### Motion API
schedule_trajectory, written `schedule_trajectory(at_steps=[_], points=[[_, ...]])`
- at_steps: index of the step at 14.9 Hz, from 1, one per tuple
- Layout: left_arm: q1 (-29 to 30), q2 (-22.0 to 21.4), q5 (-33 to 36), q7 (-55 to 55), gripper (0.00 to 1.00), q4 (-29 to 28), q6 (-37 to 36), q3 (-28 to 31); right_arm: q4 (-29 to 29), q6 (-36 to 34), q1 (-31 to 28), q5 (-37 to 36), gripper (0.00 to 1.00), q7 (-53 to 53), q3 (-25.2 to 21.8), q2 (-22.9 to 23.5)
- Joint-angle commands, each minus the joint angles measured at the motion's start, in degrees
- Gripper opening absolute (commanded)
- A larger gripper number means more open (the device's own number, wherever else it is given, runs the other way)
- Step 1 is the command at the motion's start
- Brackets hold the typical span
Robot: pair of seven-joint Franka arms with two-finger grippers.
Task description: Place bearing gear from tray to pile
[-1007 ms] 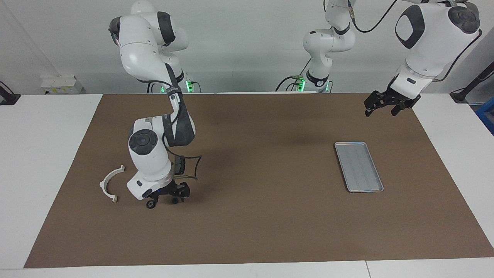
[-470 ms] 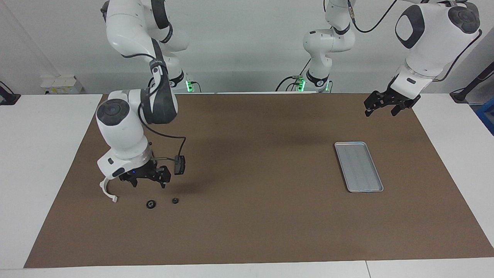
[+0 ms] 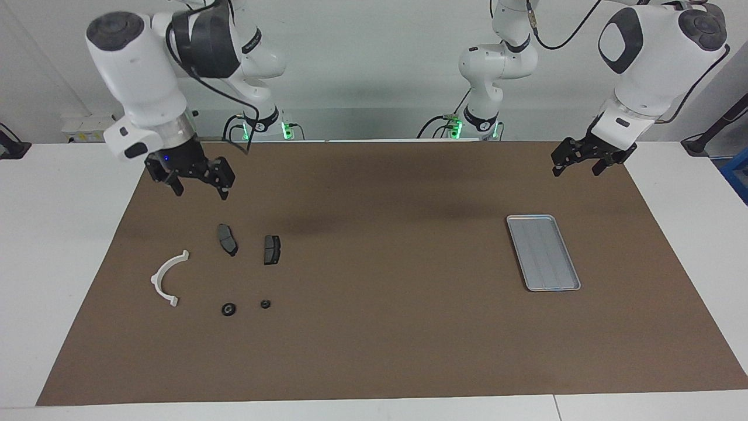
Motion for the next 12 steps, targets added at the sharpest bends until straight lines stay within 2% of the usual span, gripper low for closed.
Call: schedule_trajectory(at_steps=[1, 5, 12], points=[[-0.24, -0.81, 0.68, 0.52, 1.00, -0.56, 0.11, 0.21, -3.47, -4.17, -0.51, 1.12, 1.00, -1.35, 0.76, -5.96], [-0.24, -0.81, 0.68, 0.52, 1.00, -0.56, 0.11, 0.21, -3.20, -8.32, -0.51, 1.91, 1.00, -1.26, 0.85, -7.38], [-0.24, -0.81, 0.68, 0.52, 1.00, -0.56, 0.11, 0.30, -3.12, -7.36, -0.68, 1.74, 1.00, -1.08, 0.85, -7.29]])
